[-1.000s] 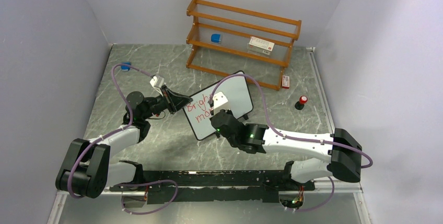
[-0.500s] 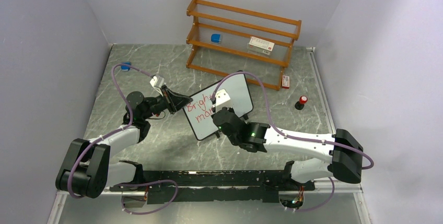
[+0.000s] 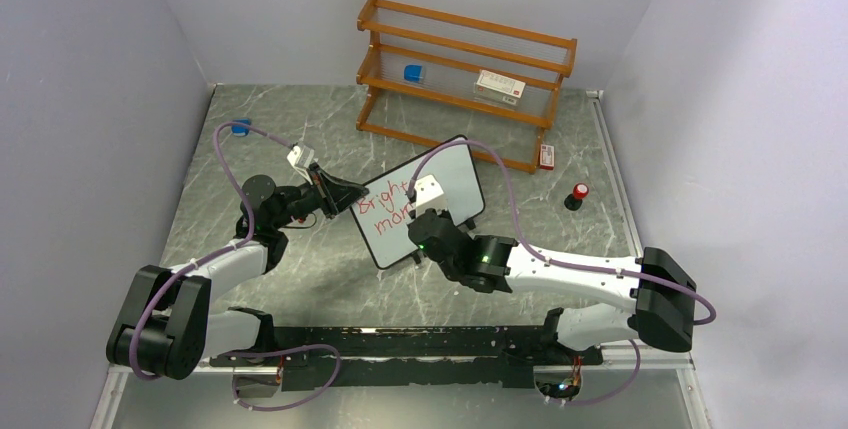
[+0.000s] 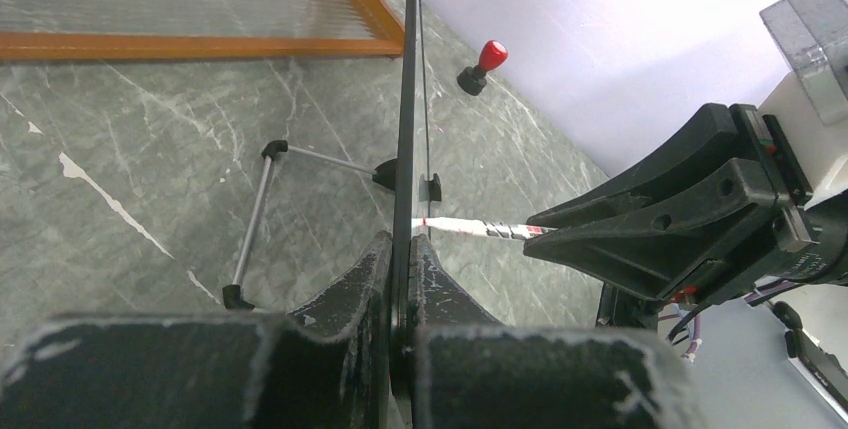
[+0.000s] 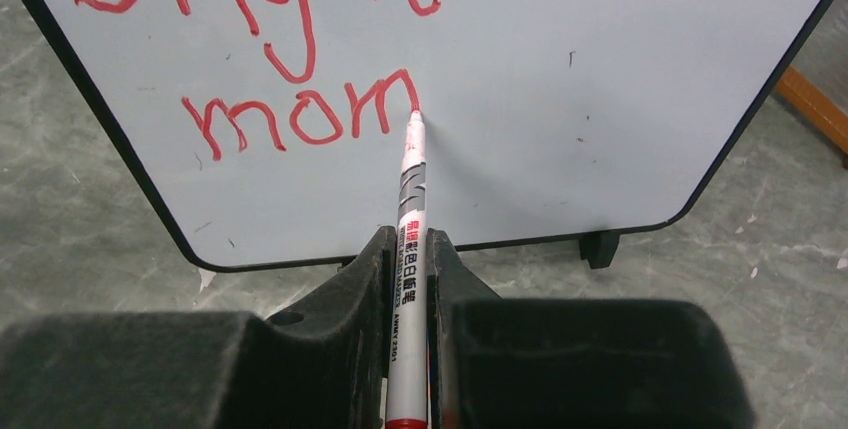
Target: Write a sentence on the whiteboard
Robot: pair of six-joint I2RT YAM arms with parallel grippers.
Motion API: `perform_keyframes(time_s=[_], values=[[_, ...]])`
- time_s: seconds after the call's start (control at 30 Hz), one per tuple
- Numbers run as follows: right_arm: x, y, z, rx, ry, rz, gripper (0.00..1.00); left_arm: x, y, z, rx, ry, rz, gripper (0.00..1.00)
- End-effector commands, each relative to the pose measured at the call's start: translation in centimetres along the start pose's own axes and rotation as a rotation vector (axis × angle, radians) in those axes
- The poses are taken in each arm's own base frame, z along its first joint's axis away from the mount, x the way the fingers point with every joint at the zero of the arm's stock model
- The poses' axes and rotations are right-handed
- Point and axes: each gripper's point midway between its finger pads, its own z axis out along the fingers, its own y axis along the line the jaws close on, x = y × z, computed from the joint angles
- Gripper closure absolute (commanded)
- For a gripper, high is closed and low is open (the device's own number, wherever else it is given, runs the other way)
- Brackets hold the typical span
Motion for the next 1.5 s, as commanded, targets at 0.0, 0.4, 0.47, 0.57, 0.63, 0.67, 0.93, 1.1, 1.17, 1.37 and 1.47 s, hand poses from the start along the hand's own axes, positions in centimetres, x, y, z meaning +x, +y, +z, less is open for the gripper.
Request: perform_keyframes(time_s=[0.0, 0.4, 0.47, 0.57, 0.63, 0.67, 0.93, 1.1, 1.17, 1.37, 1.47], values=[[1.1, -0.3, 0.0, 0.004, 0.029, 0.010, 1.00, -0.7, -0.8, 0.4, 0.035, 0.001, 0.038, 0.95], [-0.1, -0.7, -0.5, 0.005, -0.010, 0.031, 1.00, -0.7, -0.6, 0.4, 0.028, 0.001, 0.039, 0.95], [-0.5, -0.7, -0.7, -0.004, -0.025, 0.038, 1.00, -0.7, -0.6, 0.4, 0.026, 0.003, 0.036, 0.95], [-0.9, -0.8, -1.0, -0.013, -0.041, 0.042, 1.00, -0.7, -0.5, 0.4, 0.022, 0.003, 0.037, 0.95], [-1.1, -1.1, -1.2, -0.009, -0.048, 0.047, 1.00, -0.7, -0.5, 0.4, 0.023, 0.003, 0.036, 0.95], [-1.2, -1.3, -1.2, -0.006, -0.052, 0.053, 1.00, -0.7, -0.5, 0.4, 0.022, 0.002, 0.035, 0.95], [-1.6, -2.6, -0.8, -0.022, -0.073, 0.110, 1.00, -0.6, -0.5, 0.5, 0.023, 0.005, 0.032, 0.95], [-1.5, -2.1, -0.4, -0.054, -0.071, 0.112, 1.00, -0.6, -0.5, 0.5, 0.023, 0.006, 0.034, 0.95], [-1.4, -2.0, -0.2, -0.054, -0.067, 0.110, 1.00, -0.6, -0.4, 0.5, 0.022, 0.008, 0.032, 0.95], [-1.2, -1.6, 0.2, -0.063, -0.063, 0.110, 1.00, -0.6, -0.4, 0.5, 0.026, 0.009, 0.031, 0.95], [-1.4, -1.4, 0.4, -0.068, -0.064, 0.109, 1.00, -0.5, -0.4, 0.5, 0.024, 0.009, 0.032, 0.95]])
